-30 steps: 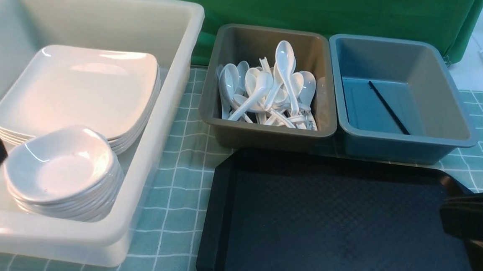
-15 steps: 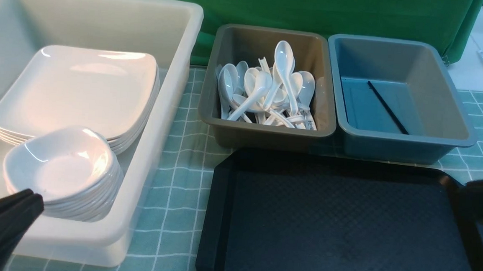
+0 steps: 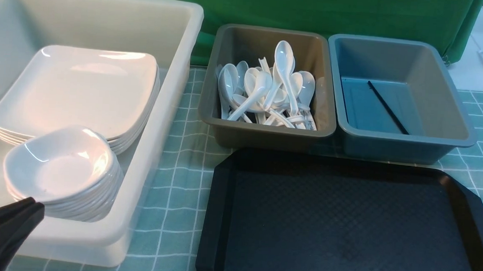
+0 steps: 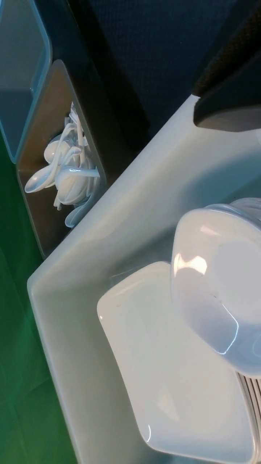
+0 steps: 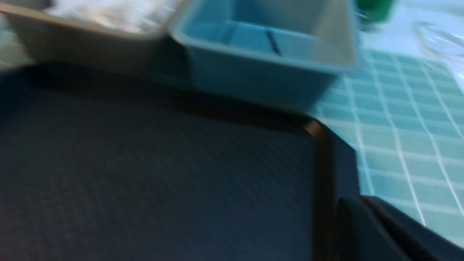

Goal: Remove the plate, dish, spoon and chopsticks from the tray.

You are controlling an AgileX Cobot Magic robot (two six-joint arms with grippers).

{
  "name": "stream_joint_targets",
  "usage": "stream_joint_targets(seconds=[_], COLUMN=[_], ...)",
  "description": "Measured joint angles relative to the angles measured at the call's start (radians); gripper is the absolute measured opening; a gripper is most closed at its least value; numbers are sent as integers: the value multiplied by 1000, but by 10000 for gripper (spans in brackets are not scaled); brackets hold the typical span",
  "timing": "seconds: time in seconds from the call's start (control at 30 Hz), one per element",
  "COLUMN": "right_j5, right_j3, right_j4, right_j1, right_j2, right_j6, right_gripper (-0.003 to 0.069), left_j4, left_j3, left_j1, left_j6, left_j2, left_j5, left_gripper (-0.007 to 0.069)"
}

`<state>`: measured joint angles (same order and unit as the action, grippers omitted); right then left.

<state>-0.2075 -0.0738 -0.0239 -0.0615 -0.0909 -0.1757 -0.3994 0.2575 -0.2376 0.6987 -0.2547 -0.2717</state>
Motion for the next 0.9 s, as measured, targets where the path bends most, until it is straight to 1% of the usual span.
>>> stream_joint_targets(seconds=[0.1, 0.17, 0.27, 0.9], right_j5=[-3, -36, -43, -46], right_j3=[74, 80, 80, 80], right_j4=[-3, -4, -5, -6], right_j1=[30, 34, 37, 38], right_j2=[79, 87, 89, 89], right_j6=[22, 44, 58, 62], right_gripper=[15, 15, 15, 43], left_j4=[2, 4, 4, 4], left_j3=[0, -2, -3, -5], left_j1=[0, 0, 0, 0], left_j6=[-2, 0, 0, 1], left_j2=[0, 0, 0, 0], left_j5=[0, 0, 0, 0], left_gripper=[15, 17, 17, 17])
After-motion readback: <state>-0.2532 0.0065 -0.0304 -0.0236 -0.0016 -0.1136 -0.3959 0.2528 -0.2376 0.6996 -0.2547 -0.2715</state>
